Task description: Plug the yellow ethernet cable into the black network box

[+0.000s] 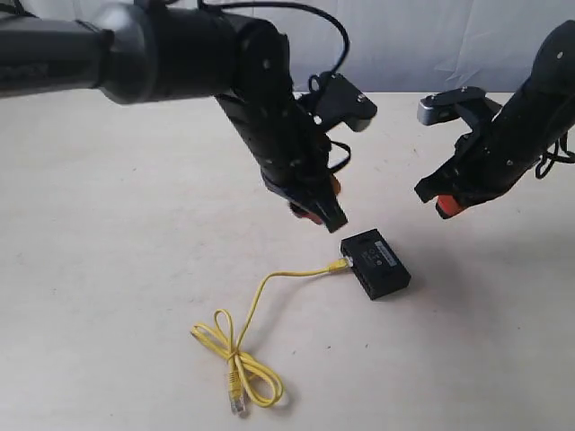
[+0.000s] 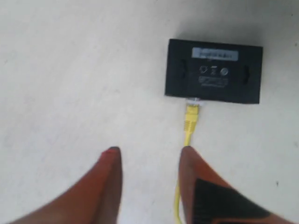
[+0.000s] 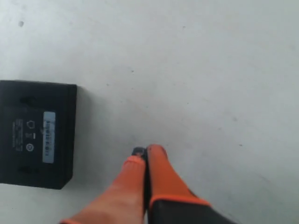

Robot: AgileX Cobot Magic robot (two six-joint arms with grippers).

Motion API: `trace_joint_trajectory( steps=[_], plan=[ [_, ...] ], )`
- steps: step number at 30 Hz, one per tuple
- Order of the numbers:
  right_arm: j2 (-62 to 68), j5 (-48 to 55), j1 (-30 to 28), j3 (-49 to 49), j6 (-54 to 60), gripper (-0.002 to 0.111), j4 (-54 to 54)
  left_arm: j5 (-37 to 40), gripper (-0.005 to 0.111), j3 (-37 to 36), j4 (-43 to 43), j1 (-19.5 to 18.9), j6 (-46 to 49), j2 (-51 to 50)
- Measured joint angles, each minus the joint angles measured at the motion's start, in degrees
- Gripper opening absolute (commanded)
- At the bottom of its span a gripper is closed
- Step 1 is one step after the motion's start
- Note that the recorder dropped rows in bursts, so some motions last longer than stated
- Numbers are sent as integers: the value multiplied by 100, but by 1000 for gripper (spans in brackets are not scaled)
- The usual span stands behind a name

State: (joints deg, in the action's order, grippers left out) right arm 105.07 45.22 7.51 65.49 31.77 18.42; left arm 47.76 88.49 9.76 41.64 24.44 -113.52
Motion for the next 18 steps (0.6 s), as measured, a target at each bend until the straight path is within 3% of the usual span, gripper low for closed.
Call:
trace_joint_trajectory(
  steps=[1, 4, 7, 12, 18],
  plan=[
    [-147, -42, 0, 0, -202, -1, -121, 291, 0, 10, -99, -172, 0, 128],
    [-448, 9, 8, 0, -721, -1, -724, 1016, 0, 10, -362, -632, -54, 345],
    [-659, 190, 8, 0, -1314, -1, -1468, 1293, 0, -17, -544, -986, -238, 507],
    [-1005, 530, 8, -4, -1789, -1, -2168, 1288, 0, -377, -684, -1564, -521, 956],
    [-1414, 833, -203, -4, -1777, -1, -1898, 615, 0, -1464, -706, -2283, -801, 2067]
  ],
)
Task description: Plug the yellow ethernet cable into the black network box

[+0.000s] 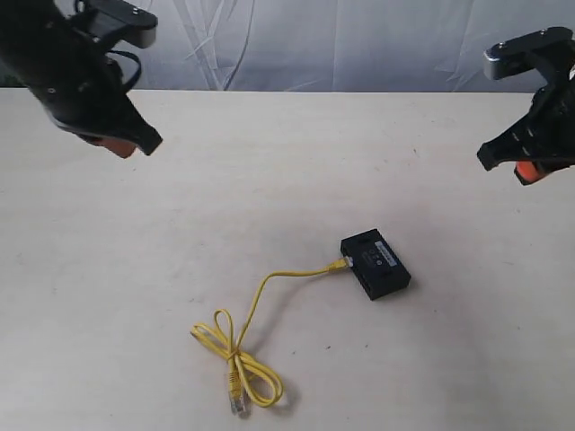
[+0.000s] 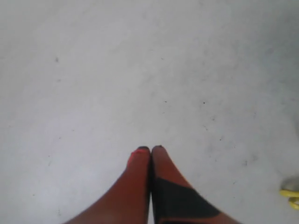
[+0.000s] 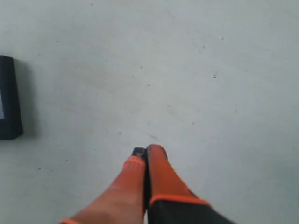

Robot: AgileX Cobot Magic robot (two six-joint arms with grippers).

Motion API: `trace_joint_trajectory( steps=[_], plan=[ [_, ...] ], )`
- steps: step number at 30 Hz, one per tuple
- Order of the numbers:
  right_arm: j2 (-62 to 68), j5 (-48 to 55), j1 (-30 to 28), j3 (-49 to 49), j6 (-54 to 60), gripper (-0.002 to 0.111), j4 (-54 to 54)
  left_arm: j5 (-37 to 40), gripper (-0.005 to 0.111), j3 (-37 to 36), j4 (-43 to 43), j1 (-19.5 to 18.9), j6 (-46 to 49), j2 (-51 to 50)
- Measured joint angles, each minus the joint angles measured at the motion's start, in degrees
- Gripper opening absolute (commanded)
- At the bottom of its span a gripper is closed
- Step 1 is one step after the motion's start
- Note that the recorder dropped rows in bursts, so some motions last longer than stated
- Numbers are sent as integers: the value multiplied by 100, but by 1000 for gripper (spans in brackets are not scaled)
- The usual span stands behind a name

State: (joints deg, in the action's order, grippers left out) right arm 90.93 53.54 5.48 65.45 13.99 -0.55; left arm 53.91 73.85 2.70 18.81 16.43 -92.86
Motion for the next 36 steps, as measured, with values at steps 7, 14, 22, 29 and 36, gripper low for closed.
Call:
trace_joint_trajectory(
  steps=[7, 14, 22, 29, 36],
  plan=[
    [-613, -346, -745, -203, 149, -1, 781, -993, 0, -1025, 0, -207, -171, 1441],
    [-1903, -1620, -796, -1094, 161, -1, 1008, -1880, 0, -1909, 0, -207, -297, 2855],
    [-3542, -2504, -805, -1970, 161, -1, 1030, -2761, 0, -2848, 0, -207, -488, 4293],
    [-4835, -3207, -805, -2632, 336, -1, 1030, -3332, 0, -3612, 0, -207, -687, 5458],
    [-5763, -3567, -805, -3223, 412, -1, 1053, -3640, 0, -4275, 0, -207, -712, 6384]
  ],
)
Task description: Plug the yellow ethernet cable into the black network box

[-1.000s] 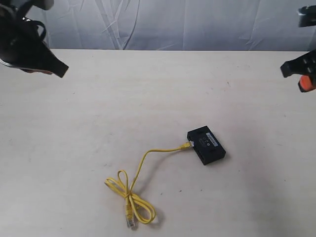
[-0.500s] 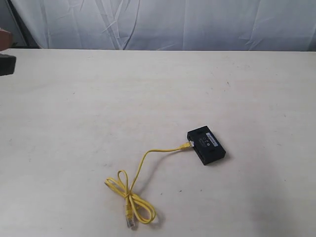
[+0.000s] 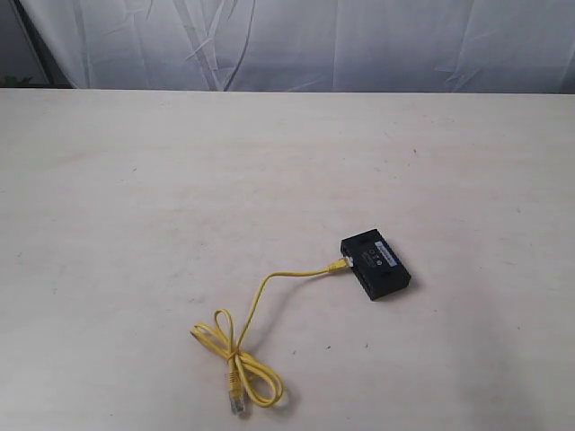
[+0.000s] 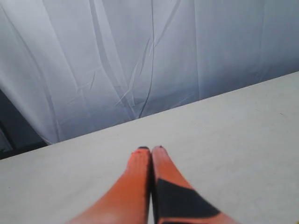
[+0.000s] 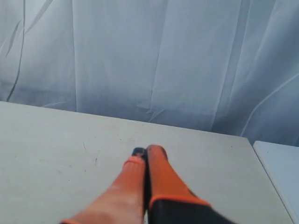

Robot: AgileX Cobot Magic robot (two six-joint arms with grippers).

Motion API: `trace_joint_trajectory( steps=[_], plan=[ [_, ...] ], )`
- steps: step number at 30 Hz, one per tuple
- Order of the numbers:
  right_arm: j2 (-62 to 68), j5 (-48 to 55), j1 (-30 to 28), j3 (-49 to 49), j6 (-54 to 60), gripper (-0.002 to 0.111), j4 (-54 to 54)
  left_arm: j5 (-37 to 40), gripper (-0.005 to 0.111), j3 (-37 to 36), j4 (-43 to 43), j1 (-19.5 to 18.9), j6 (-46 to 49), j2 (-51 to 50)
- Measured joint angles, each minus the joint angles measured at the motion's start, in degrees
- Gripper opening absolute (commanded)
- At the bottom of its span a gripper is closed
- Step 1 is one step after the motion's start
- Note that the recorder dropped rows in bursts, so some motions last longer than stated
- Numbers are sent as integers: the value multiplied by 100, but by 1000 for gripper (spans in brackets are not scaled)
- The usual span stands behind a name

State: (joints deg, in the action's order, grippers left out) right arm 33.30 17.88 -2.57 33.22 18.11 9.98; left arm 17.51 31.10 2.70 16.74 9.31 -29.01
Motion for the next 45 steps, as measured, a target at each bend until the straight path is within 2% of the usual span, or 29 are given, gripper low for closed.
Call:
trace_joint_trajectory(
  steps=[9, 17, 38, 41, 45],
  plan=[
    [-1086, -204, 0, -490, 2, -1, 85, -255, 0, -547, 178, 0, -6, 1120],
    [-1885, -193, 0, -779, 2, -1, 103, -280, 0, -749, 199, 0, -6, 1897],
    [-2055, -53, 0, -795, 2, -1, 113, -222, 0, -808, -59, -10, 35, 2016],
    [-2055, -53, 0, -795, 2, -1, 113, -155, 0, -984, -171, -200, -336, 2016],
    [-2055, -53, 0, -795, 2, -1, 113, -129, 0, -1379, -209, -749, -644, 2189]
  ],
)
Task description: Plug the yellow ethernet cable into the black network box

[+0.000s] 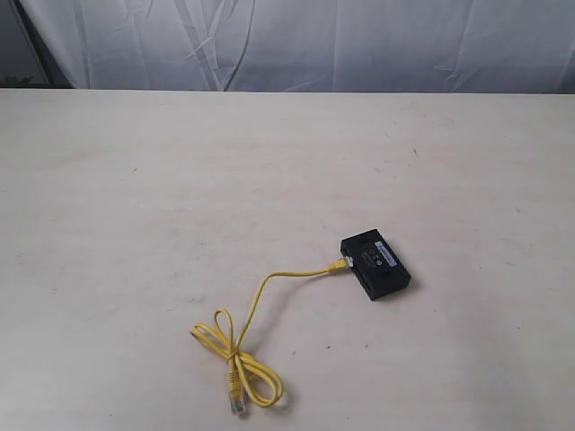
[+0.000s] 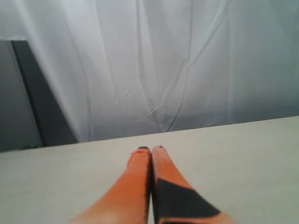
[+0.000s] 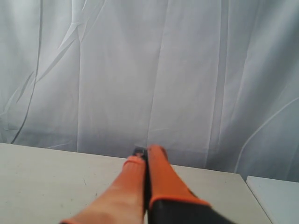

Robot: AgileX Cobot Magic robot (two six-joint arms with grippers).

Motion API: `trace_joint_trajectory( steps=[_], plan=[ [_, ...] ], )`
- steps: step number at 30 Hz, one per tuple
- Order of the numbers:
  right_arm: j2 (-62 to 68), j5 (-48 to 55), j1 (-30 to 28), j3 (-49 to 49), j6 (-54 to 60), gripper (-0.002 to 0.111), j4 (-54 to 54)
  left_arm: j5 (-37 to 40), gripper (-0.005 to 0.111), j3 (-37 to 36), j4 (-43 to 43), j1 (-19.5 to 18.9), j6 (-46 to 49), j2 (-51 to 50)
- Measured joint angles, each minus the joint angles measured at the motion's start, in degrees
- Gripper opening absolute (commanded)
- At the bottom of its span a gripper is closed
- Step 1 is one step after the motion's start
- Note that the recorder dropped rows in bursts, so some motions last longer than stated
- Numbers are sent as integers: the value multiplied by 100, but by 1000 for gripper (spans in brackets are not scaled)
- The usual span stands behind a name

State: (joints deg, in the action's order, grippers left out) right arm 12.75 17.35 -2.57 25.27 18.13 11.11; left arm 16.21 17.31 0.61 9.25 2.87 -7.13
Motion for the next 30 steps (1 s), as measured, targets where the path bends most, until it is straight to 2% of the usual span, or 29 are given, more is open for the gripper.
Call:
trace_joint_trajectory(
  steps=[4, 7, 16, 30],
  plan=[
    [0, 0, 0, 0, 0, -1, 4, 0, 0, -449, 0, -454, -62, 346],
    [0, 0, 0, 0, -11, -1, 4, 0, 0, -828, 0, -642, -74, 615],
    [0, 24, 0, 0, -11, -1, 13, -80, 0, -1647, 23, -692, -74, 683],
    [0, 37, 0, 0, -11, -1, 13, -208, 0, -1704, 68, -692, -74, 683]
  ],
)
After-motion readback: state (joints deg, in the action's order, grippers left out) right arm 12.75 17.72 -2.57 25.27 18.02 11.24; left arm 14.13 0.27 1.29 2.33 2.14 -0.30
